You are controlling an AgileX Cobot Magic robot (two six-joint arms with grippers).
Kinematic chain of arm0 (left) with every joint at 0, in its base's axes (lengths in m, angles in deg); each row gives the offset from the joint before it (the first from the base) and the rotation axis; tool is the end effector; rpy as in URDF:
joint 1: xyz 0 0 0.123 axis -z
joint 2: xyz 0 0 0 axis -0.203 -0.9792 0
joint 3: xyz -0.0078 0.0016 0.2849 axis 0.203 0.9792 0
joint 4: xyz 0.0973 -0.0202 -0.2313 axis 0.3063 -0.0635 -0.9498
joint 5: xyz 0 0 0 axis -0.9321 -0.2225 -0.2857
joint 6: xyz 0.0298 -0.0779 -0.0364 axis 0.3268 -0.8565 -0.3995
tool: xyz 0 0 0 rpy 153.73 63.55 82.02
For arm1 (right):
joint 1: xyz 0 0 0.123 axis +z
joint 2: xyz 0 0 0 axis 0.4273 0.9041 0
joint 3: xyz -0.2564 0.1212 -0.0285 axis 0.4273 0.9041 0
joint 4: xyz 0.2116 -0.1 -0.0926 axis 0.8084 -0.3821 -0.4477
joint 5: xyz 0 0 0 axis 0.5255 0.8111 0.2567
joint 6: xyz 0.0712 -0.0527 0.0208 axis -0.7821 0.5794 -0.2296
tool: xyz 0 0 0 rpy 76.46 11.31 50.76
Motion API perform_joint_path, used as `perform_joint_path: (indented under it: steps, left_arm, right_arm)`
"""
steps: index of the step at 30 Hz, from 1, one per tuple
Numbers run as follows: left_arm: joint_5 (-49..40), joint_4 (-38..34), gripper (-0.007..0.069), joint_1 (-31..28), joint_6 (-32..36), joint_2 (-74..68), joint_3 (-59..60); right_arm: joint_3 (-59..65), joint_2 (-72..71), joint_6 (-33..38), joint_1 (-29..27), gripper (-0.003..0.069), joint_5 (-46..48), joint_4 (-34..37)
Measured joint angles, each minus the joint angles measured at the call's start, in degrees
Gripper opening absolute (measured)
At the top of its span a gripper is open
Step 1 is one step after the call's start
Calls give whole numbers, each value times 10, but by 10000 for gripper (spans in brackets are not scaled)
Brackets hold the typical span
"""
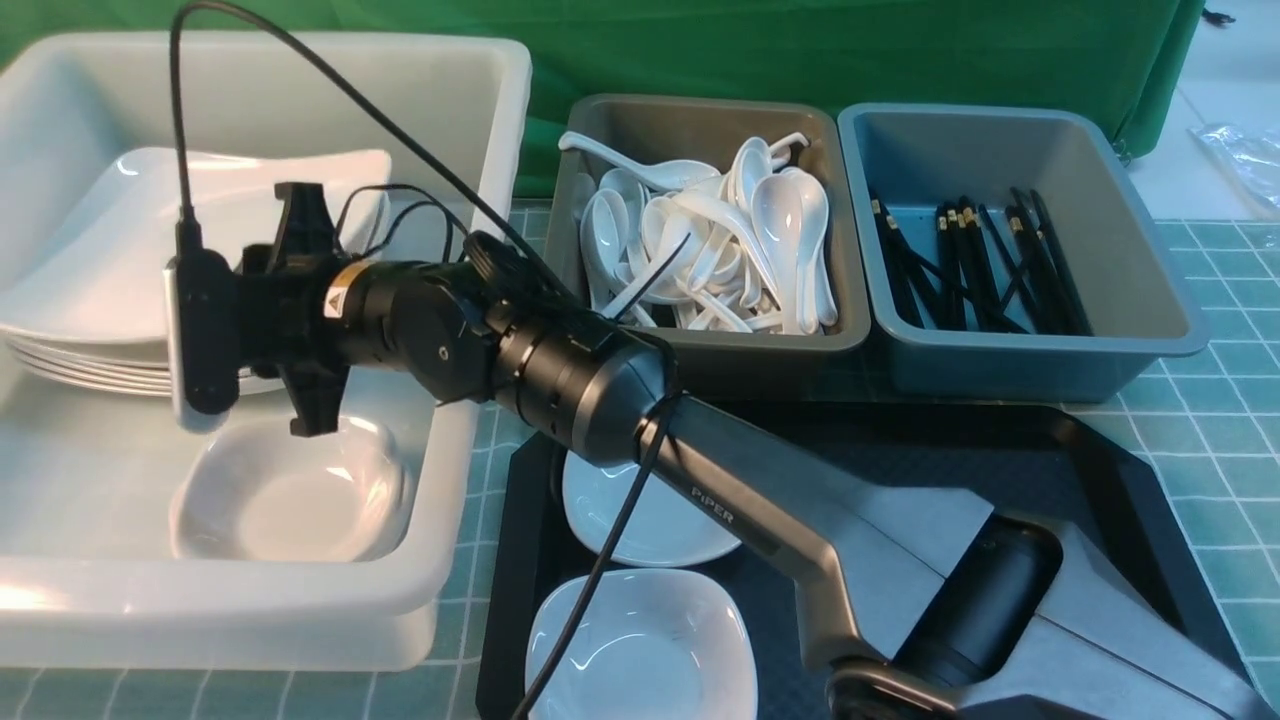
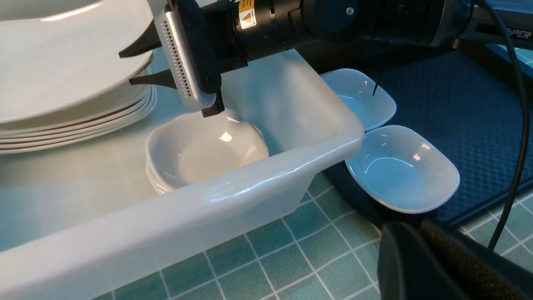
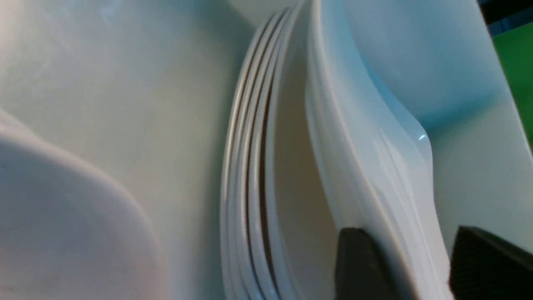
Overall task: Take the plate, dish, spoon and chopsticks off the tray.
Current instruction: Use the right arm to put the plate into the large storage box on the left, then use the left arm to grab a small plate from the dinner plate
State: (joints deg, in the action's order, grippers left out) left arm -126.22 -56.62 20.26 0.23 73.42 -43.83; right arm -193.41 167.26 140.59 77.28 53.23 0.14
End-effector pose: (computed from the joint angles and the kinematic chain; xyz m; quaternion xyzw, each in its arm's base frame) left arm -0.0201 0.0288 0.3561 0.1738 0.8130 -0.1012 0.5465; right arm 0.3714 0.4840 0.2146 -0.6575 0.4125 -0.0266 0.6300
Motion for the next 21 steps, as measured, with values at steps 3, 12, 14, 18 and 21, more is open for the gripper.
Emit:
perform_joint_path:
  steps: [3, 12, 14, 18, 21]
  left_arm:
    - [0, -2, 32, 0, 0, 0, 0]
    - [0, -8, 32, 0, 0, 0, 0]
    - [0, -8, 32, 0, 1, 0, 0]
    - [16, -8, 32, 0, 2, 0, 0]
    - [32, -8, 32, 0, 8, -2, 0]
  right_arm:
    - [0, -1, -23, -1, 484, -9, 1]
    - [-1, -76, -203, -3, 462, 152, -1]
    - [-4, -101, -272, -3, 435, 211, -15]
    - [-5, -142, -451, -3, 351, 322, -41]
    - [-5, -180, -568, -4, 191, 448, -90]
